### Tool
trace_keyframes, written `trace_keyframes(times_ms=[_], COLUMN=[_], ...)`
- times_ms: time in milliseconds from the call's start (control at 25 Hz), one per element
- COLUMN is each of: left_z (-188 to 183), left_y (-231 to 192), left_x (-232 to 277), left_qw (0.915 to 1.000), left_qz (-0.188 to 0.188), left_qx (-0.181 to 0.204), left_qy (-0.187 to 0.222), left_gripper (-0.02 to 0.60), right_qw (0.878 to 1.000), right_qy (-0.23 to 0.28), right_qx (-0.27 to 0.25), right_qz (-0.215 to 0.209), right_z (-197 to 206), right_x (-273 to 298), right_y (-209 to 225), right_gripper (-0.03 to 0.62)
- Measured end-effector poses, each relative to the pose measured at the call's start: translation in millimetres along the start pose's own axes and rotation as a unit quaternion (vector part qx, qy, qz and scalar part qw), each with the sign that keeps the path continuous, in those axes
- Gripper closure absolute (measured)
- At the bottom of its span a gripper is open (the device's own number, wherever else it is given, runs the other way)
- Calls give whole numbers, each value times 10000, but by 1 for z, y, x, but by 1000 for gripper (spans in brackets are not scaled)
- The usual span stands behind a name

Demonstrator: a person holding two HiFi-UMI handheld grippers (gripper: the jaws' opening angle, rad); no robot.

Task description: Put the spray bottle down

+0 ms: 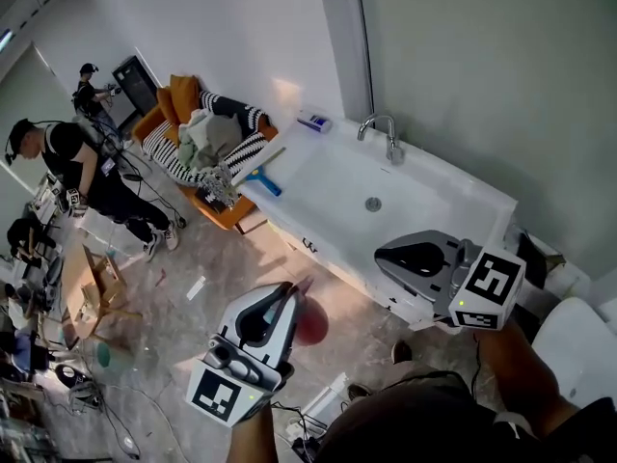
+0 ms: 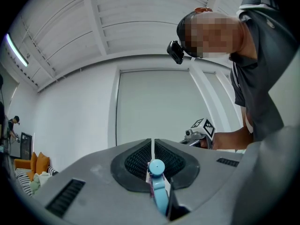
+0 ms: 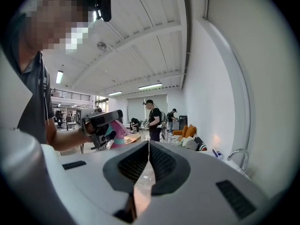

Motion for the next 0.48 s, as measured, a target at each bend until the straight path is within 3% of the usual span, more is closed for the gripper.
trace_keyframes(times_ms=[480], left_z=[23], left_y=[-7], left_x=[67], left_qw=[9987], left_qz=[-423], left_qx=[245], left_qy=[-135], left_gripper=[558], right_qw=[9987], right_qy=[84], right_qx=[-49], right_qz=[-503], right_z=[-4], right_x=[-9], right_y=[76], right_gripper=[585])
Point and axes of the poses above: the fingertips, and each gripper's own axes: x forward along the fingers, y to its right, z out of its underside, the point moved 1 cm from there along -x, backward along the fingers, and after that the axes turned 9 degrees about y, right-handed, at the moved point
